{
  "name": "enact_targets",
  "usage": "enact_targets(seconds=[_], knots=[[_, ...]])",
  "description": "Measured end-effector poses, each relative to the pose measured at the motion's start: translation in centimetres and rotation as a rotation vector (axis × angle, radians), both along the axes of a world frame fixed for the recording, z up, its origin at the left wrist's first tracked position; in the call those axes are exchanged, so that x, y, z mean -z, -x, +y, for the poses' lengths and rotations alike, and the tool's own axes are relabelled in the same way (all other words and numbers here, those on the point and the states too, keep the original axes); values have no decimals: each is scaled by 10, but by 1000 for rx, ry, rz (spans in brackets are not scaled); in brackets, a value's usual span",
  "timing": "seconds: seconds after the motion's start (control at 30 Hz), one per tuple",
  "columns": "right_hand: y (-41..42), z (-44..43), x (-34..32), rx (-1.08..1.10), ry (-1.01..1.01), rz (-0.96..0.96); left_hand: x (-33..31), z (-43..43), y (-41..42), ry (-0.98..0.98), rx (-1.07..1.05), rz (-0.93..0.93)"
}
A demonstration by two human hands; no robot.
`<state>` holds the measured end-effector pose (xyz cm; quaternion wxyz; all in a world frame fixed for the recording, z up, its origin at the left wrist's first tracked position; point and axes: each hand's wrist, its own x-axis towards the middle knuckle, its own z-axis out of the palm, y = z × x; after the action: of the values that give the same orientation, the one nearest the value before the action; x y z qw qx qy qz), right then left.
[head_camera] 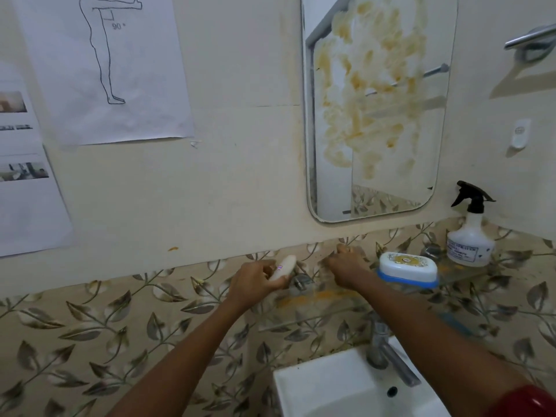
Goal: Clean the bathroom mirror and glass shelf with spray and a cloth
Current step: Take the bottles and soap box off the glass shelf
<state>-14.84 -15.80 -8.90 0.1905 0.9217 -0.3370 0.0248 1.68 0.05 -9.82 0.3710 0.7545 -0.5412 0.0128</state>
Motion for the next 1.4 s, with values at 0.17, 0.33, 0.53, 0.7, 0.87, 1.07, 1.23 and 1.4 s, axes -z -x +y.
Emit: enact_targets(seconds=[0.17,0.33,0.53,0.7,0.87,1.07,1.23,1.4], knots=[[-1,-3,3,-89,95,-19,-10,8,10,174,18,353],[8,-2,4,-145,106,-73,-15,8,14,223,33,440],[32,-1,-6,-175,132,-465,-20,13,20,230,74,563],[82,33,-13,-223,111,-1222,-16,41,42,224,236,603],[121,65,31,40,-468,-2009,16,65,71,-14,448,448],[136,106,119,142,-1354,-2269,93,66,85,-232,452,418],[137,131,194,400,-1260,-1978,165,48,71,-189,192,481],[131,129,234,281,-1281,-1860,202,12,57,-150,40,554]])
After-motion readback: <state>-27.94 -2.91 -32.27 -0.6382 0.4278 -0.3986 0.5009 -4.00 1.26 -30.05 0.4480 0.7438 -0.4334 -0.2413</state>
